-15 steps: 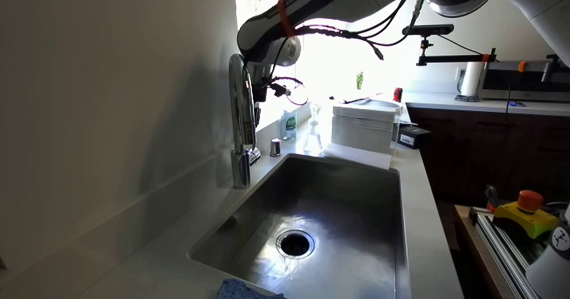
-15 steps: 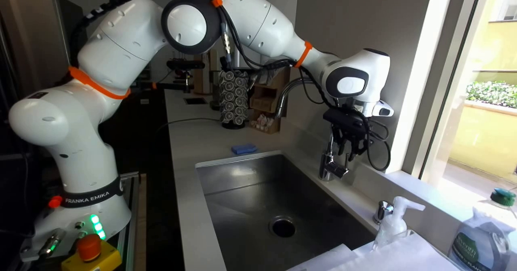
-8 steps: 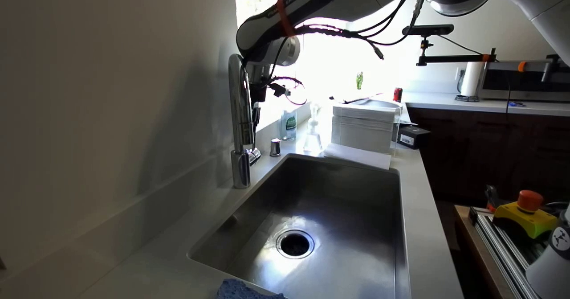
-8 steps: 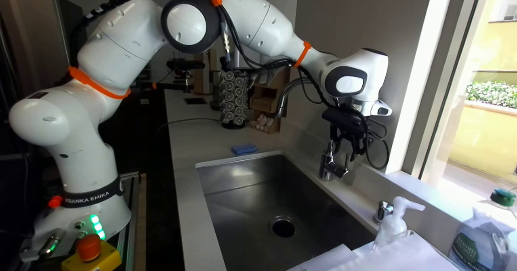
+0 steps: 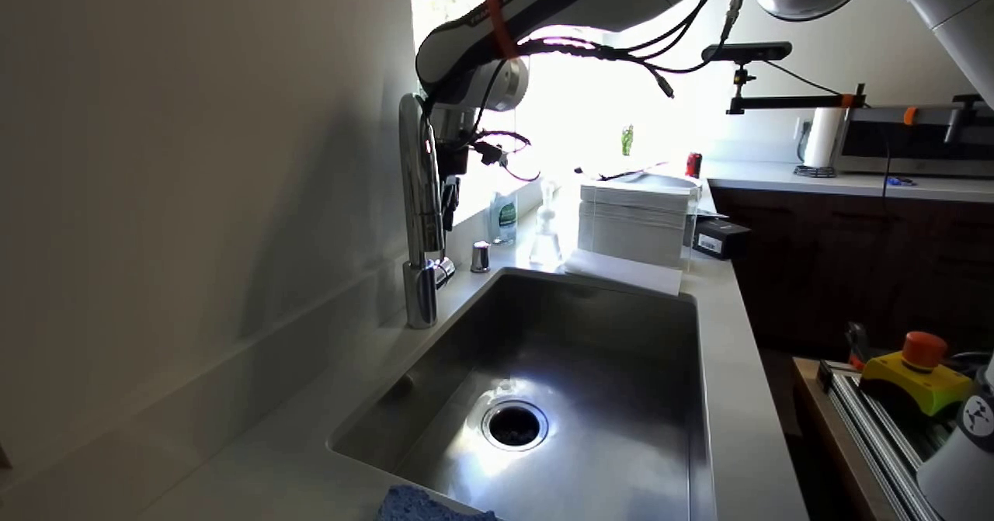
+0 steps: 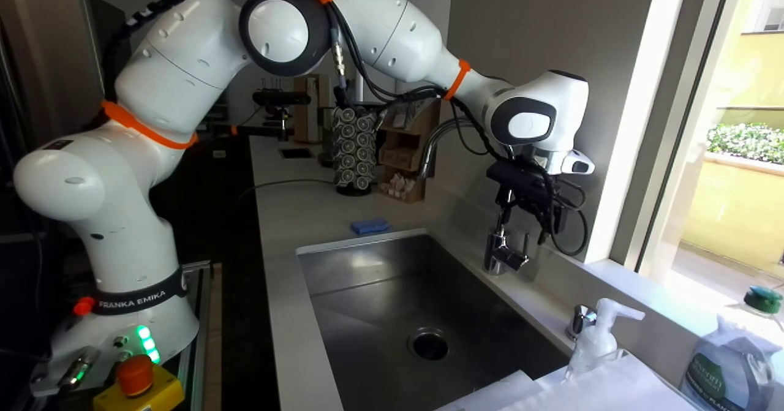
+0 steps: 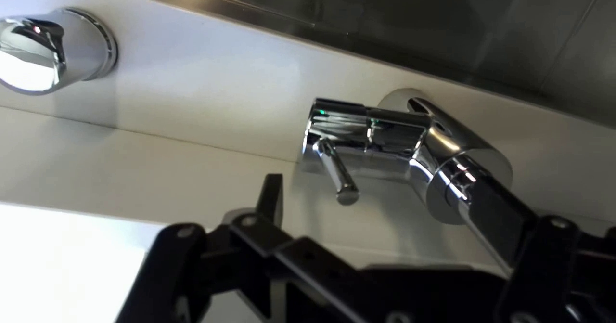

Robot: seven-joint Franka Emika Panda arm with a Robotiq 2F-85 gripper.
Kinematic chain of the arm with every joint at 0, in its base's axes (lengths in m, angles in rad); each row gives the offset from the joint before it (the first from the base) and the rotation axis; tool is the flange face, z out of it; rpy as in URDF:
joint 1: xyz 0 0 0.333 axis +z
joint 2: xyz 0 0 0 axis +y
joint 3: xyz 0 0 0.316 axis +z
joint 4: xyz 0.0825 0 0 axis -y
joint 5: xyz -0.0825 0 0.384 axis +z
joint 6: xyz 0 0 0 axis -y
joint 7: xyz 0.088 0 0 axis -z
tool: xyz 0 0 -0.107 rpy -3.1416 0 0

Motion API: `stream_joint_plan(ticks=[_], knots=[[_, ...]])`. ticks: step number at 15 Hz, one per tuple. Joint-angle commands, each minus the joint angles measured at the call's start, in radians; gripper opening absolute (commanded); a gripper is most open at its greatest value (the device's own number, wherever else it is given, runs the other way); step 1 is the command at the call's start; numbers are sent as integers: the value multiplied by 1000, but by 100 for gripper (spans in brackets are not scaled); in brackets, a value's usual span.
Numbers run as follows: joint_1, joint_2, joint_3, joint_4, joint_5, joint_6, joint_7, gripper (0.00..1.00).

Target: Push the faucet to the left then push the faucet handle backwards.

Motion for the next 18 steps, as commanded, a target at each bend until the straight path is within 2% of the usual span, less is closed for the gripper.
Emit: stream_joint_plan(ticks=[1,18], knots=[[10,-63,5,-76,16,14,40,100],[20,-384,-70,-451,6,168,139,100]])
